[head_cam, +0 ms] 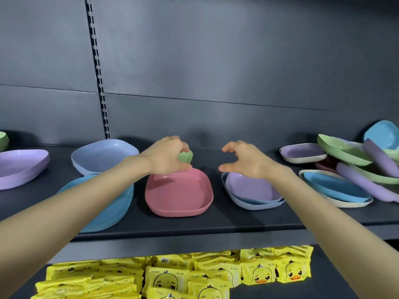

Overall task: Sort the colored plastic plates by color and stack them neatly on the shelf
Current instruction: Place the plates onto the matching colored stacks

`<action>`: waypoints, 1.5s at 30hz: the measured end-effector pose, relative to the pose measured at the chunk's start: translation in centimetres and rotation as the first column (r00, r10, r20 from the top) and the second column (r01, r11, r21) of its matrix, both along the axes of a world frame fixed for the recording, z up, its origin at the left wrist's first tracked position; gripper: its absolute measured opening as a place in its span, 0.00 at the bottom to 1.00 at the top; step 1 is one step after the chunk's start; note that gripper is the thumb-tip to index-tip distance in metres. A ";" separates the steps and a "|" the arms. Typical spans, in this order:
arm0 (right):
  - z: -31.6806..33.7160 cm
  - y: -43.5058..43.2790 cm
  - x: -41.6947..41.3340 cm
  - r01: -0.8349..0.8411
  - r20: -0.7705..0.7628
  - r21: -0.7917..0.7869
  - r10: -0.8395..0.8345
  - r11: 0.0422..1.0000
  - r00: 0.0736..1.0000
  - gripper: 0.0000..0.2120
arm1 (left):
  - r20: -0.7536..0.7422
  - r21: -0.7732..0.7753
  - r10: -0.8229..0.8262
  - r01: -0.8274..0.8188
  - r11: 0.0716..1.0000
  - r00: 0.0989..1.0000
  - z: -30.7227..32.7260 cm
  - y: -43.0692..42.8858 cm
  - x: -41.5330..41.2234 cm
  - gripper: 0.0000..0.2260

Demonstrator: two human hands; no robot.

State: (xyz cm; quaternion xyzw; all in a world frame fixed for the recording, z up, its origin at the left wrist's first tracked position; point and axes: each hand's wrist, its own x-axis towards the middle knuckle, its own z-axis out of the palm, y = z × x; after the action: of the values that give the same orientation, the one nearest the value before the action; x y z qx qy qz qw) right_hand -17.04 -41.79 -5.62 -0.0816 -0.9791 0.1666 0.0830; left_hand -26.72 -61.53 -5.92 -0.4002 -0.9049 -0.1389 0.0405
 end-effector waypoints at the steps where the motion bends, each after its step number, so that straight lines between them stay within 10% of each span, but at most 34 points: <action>1: 0.3 1.1 0.4 0.012 -0.013 0.009 -0.012 1.000 1.000 0.26 | -0.005 0.017 -0.013 0.013 1.000 1.000 0.1 0.9 0.2 0.23; 22: -3.9 14.4 2.4 0.005 0.075 -0.079 0.001 0.997 0.997 0.11 | 0.135 0.018 0.147 -0.150 0.988 0.980 -3.5 13.2 4.4 0.22; 36: -4.7 14.2 1.7 0.046 -0.212 -0.156 -0.079 0.987 0.974 0.05 | 0.141 0.152 0.109 -0.130 0.980 0.984 -4.1 13.1 3.2 0.10; 45: -3.5 13.0 3.1 -0.118 -0.568 -0.348 -0.108 0.930 0.816 0.04 | 0.227 0.540 0.059 -0.176 0.823 0.972 -2.6 13.3 3.6 0.06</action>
State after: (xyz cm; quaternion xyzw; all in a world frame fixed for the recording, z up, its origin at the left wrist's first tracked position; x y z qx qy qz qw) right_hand -13.93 -28.81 -9.09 -0.0386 -0.8588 0.3637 0.3587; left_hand -23.10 -48.18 -8.49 -0.2984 -0.8475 -0.4330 0.0725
